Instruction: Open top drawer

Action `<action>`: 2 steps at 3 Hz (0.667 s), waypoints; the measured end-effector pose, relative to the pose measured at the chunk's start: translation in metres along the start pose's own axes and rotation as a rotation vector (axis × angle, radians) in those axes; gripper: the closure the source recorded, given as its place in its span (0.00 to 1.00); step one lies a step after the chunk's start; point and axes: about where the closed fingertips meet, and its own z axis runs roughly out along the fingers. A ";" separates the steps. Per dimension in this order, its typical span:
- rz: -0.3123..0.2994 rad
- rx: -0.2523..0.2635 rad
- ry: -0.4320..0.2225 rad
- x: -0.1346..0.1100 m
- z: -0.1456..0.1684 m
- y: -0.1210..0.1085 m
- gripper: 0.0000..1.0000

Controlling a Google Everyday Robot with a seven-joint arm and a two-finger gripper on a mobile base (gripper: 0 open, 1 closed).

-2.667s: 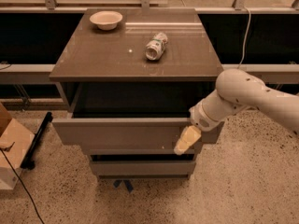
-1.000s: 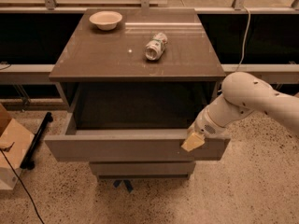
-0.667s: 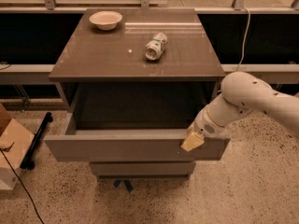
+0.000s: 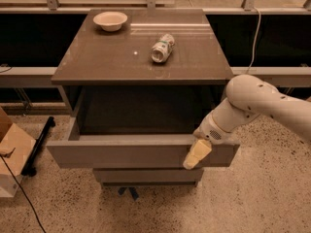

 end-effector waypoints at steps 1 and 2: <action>-0.032 -0.083 0.085 0.021 0.002 0.036 0.00; -0.037 -0.104 0.101 0.026 0.002 0.044 0.00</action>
Offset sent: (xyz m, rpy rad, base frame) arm -0.1216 -0.0135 -0.0053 -0.0761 0.2550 0.1883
